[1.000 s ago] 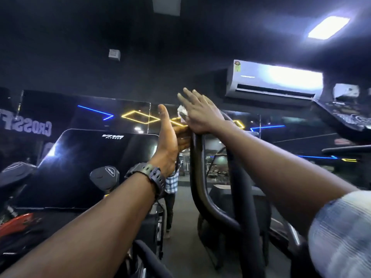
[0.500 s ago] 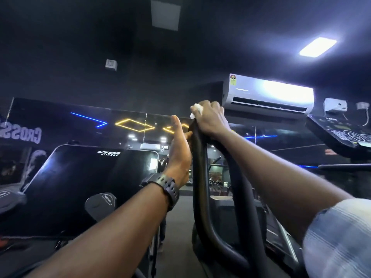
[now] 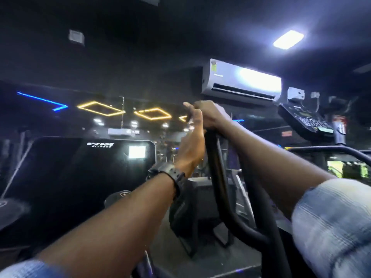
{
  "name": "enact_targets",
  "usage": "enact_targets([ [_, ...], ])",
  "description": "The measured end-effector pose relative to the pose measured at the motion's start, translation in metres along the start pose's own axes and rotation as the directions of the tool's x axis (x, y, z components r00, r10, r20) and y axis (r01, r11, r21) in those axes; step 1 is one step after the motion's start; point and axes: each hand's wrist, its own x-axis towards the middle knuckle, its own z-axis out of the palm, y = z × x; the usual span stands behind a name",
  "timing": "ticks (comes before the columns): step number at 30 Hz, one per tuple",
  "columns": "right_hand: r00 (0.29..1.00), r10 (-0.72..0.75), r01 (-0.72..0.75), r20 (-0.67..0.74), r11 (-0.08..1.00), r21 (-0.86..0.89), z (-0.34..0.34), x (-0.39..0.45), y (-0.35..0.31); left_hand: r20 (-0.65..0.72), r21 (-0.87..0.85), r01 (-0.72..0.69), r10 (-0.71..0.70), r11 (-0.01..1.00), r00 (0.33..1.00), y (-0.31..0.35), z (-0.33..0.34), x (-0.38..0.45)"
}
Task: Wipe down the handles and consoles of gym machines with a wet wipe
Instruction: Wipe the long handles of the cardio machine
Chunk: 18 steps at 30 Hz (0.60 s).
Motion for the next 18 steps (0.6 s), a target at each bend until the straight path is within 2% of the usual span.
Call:
enact_targets([
  [4,1.0,-0.03,0.03,0.001,0.996,0.088,-0.004,-0.002,0.007,0.082,0.031,0.026,-0.028,0.999,0.996,0.007,-0.004,-0.008],
  [9,0.993,0.066,-0.063,0.093,0.997,-0.035,-0.007,0.007,-0.005,0.18,-0.062,0.084,-0.071,0.995,0.981,0.013,-0.009,-0.006],
  [12,0.995,-0.074,0.076,0.061,0.997,-0.033,-0.009,-0.017,0.003,0.177,-0.082,0.119,-0.103,0.99,0.979,0.015,-0.009,-0.009],
  [14,0.994,-0.09,0.089,0.062,0.996,0.01,-0.014,-0.021,0.005,0.186,-0.092,0.134,-0.116,0.987,0.976,0.022,-0.009,-0.01],
  [18,0.979,0.198,-0.195,0.046,0.979,-0.06,-0.008,-0.005,-0.007,0.26,-0.108,0.175,-0.142,0.979,0.955,0.026,-0.018,-0.005],
])
